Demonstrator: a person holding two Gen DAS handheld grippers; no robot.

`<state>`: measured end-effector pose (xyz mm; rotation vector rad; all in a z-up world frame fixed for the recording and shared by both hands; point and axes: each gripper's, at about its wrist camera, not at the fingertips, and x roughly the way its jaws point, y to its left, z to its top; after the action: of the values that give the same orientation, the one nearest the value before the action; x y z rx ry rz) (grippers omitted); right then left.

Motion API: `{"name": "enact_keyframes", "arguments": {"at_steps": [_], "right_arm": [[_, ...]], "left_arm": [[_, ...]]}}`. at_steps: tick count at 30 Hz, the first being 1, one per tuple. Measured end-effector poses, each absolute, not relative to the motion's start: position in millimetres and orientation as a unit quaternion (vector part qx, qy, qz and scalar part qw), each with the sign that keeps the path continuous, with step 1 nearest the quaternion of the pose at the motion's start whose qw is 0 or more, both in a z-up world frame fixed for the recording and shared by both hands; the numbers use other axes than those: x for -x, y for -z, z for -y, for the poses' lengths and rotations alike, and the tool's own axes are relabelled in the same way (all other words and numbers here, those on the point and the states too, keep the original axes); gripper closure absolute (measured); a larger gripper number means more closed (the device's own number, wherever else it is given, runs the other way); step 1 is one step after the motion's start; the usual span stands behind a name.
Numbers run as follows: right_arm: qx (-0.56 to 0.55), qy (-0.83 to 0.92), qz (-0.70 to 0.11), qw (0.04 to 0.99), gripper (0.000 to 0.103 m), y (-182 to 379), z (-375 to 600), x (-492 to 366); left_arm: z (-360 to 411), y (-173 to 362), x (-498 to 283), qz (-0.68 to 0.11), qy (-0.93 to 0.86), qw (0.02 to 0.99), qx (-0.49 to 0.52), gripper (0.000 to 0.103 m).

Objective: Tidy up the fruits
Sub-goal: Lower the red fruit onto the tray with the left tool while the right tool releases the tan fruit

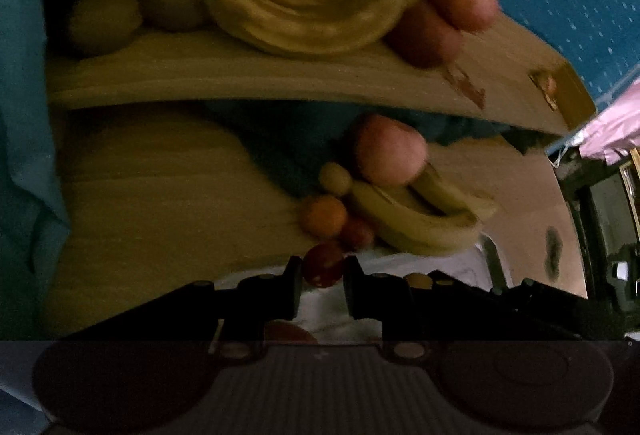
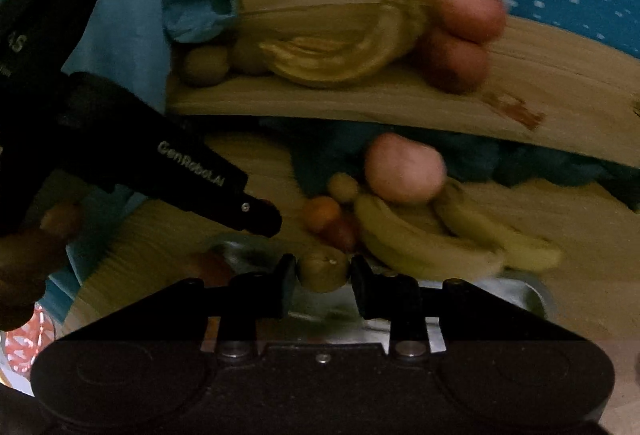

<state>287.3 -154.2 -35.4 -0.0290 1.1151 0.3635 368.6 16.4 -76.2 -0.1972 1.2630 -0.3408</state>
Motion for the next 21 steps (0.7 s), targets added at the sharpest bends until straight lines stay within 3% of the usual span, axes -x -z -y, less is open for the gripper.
{"name": "enact_keyframes", "arguments": {"at_steps": [21], "right_arm": [[0.0, -0.145, -0.56, 0.816, 0.071, 55, 202, -267]], "left_arm": [[23, 96, -340, -0.62, 0.152, 0.769, 0.046, 0.079]]}}
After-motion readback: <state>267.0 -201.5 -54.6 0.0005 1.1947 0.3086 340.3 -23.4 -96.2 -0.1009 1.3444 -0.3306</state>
